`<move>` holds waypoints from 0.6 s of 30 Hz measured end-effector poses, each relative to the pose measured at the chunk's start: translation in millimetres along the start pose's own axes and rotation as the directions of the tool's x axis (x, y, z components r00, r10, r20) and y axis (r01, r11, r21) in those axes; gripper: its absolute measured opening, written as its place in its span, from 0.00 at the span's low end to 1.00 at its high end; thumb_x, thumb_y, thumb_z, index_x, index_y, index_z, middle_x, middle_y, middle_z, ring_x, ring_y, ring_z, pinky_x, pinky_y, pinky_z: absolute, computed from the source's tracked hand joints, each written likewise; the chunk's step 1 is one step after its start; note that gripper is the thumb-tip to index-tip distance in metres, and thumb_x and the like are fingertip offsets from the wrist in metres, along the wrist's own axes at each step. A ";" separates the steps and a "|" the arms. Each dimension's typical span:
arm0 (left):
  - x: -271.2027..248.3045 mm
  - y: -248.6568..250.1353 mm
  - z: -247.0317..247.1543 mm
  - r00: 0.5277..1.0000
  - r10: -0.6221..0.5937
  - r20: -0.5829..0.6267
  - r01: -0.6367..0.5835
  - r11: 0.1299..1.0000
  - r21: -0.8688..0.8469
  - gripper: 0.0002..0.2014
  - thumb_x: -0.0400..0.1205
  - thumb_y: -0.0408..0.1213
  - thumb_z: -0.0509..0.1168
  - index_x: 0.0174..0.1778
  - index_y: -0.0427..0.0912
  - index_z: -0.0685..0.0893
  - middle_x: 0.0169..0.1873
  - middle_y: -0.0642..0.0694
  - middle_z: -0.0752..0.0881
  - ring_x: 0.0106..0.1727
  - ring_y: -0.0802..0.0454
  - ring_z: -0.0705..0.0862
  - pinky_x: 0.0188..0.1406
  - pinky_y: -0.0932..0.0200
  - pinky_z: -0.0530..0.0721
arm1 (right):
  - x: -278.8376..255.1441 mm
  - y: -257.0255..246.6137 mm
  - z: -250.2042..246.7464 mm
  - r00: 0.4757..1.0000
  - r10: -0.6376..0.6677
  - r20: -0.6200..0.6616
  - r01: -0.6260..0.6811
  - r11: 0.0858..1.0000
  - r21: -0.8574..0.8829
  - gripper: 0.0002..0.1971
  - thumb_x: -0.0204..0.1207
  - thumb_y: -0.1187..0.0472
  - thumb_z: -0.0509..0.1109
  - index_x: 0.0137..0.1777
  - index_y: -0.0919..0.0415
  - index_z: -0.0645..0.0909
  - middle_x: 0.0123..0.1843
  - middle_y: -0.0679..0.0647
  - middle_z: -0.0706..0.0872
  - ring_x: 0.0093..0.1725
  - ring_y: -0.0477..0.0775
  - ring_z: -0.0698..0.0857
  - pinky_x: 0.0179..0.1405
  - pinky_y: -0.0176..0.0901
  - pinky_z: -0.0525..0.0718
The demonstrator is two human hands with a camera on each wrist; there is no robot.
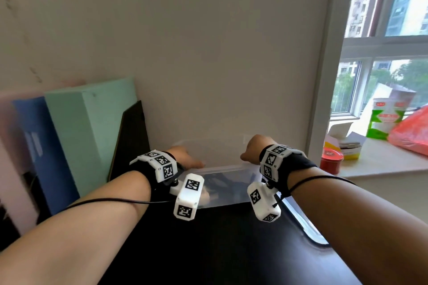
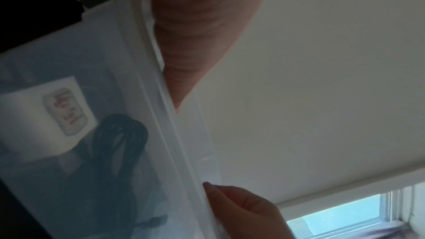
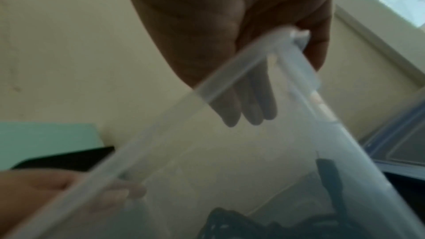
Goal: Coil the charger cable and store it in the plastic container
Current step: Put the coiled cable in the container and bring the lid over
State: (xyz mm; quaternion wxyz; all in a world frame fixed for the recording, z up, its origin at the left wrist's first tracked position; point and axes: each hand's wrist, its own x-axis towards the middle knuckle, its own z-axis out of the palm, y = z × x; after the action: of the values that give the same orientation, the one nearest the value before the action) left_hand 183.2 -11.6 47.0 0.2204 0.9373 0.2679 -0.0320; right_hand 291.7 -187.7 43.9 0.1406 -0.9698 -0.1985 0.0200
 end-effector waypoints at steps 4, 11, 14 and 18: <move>-21.4 26.4 0.3 0.974 0.070 -0.215 -0.067 0.998 0.022 0.35 0.77 0.60 0.62 0.76 0.44 0.69 0.78 0.47 0.70 0.78 0.45 0.69 0.80 0.50 0.60 | -22.1 29.8 -24.5 0.992 0.024 -0.121 -0.010 0.993 0.117 0.16 0.74 0.53 0.66 0.53 0.61 0.87 0.55 0.57 0.89 0.56 0.60 0.86 0.54 0.44 0.84; -57.2 121.4 33.5 0.885 0.241 -0.399 -0.375 0.876 -0.302 0.12 0.75 0.43 0.64 0.51 0.48 0.88 0.55 0.46 0.89 0.60 0.44 0.85 0.63 0.54 0.81 | -71.6 118.6 -49.1 0.942 0.288 -0.170 -0.254 0.947 0.199 0.10 0.72 0.62 0.63 0.46 0.64 0.84 0.41 0.58 0.83 0.42 0.57 0.77 0.37 0.35 0.72; -66.9 155.2 64.6 0.882 0.331 -0.335 -0.443 0.825 -0.352 0.10 0.76 0.37 0.66 0.51 0.42 0.88 0.52 0.43 0.90 0.56 0.45 0.86 0.60 0.58 0.81 | -80.8 160.3 -40.2 0.926 0.351 -0.138 -0.296 0.903 0.312 0.17 0.71 0.62 0.69 0.59 0.66 0.83 0.53 0.63 0.86 0.45 0.56 0.76 0.45 0.41 0.74; -63.8 182.4 110.1 0.900 0.394 -0.184 -0.435 0.813 -0.386 0.10 0.75 0.34 0.67 0.51 0.40 0.88 0.52 0.41 0.90 0.56 0.45 0.87 0.59 0.57 0.82 | -95.2 202.0 -22.8 0.872 0.484 -0.078 -0.425 0.826 0.369 0.10 0.70 0.54 0.70 0.44 0.61 0.82 0.43 0.61 0.83 0.45 0.60 0.82 0.43 0.42 0.75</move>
State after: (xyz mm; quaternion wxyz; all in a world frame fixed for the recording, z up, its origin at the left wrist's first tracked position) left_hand 229.3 -228.6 31.4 0.4043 0.9042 0.0677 0.1197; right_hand 282.9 -409.0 7.4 0.3134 -0.9478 0.0580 0.0049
